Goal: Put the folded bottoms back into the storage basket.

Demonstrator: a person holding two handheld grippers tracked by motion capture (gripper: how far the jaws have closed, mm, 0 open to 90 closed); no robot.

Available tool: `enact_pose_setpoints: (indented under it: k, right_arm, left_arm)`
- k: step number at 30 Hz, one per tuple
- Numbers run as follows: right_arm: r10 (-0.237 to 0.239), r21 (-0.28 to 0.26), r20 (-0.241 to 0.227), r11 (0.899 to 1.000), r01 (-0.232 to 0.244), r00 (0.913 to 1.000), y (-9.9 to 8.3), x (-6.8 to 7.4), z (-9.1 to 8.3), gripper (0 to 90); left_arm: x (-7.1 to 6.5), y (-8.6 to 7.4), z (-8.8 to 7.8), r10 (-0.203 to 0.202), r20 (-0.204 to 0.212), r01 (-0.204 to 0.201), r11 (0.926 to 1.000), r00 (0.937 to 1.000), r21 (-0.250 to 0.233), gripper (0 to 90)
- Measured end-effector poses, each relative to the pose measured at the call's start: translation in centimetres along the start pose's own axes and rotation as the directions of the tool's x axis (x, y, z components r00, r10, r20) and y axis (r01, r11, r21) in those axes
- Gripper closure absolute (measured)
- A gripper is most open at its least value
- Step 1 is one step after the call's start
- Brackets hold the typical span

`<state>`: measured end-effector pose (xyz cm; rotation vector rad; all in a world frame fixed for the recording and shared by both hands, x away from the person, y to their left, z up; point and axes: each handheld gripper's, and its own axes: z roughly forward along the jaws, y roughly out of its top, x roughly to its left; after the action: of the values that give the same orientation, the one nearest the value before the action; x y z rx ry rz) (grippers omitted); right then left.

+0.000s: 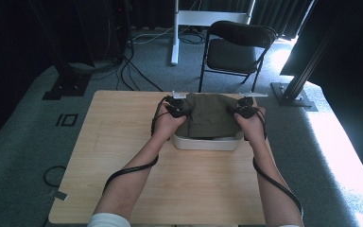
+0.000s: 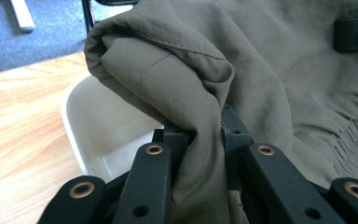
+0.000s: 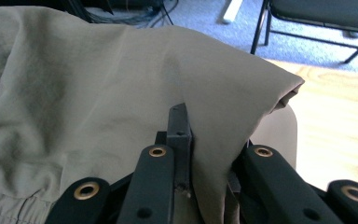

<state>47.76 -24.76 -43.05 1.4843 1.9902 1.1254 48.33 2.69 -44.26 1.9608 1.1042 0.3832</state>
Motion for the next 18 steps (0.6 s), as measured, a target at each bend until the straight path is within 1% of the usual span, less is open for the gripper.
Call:
enact_pose_setpoints:
  k: [1, 3, 7, 11, 12, 13, 14, 18]
  right_arm:
    - [0.004, 0.006, 0.006, 1.0, -0.004, 1.0, -0.2, -0.1, 0.3, 79.0]
    - [0.012, 0.02, 0.012, 1.0, -0.012, 0.9999, -0.5, -0.2, 0.8, 79.0]
    - [0.013, 0.052, 0.028, 0.999, -0.014, 0.9995, -1.0, -0.5, 1.8, 79.0]
    - [0.012, 0.087, 0.036, 0.996, -0.015, 0.9993, -1.5, -0.5, 2.6, 78.9]
    - [0.012, 0.087, 0.036, 0.996, -0.015, 0.9993, -1.5, -0.5, 2.6, 78.9]
    - [0.012, 0.09, 0.036, 0.996, -0.015, 0.9993, -1.6, -0.5, 2.8, 79.0]
    - [0.019, 0.108, 0.038, 0.994, -0.023, 0.9991, -1.8, -0.4, 3.2, 78.9]
    - [0.02, 0.124, 0.046, 0.992, -0.025, 0.9987, -2.0, -0.4, 3.9, 78.9]
  left_arm:
    - [0.0, -0.2, 0.3, -0.006, -0.001, 0.006, 1.0, 1.0, 0.005, 79.0]
    - [0.0, -0.4, 0.9, 0.0, -0.01, 0.0, 0.9996, 0.9999, 0.027, 79.1]
    - [-0.2, -0.8, 1.8, -0.001, -0.023, 0.002, 0.9984, 0.9997, 0.057, 79.1]
    - [-0.1, -1.2, 2.4, 0.008, -0.039, -0.004, 0.9959, 0.9992, 0.09, 79.0]
    - [-0.1, -1.2, 2.4, 0.008, -0.039, -0.004, 0.9959, 0.9992, 0.09, 79.0]
    - [0.0, -1.3, 2.7, 0.011, -0.047, -0.006, 0.9945, 0.9988, 0.105, 79.0]
    - [0.1, -1.4, 2.8, 0.009, -0.05, -0.003, 0.994, 0.9987, 0.11, 79.0]
    - [0.2, -1.6, 3.2, 0.019, -0.055, -0.012, 0.9913, 0.9983, 0.131, 79.0]
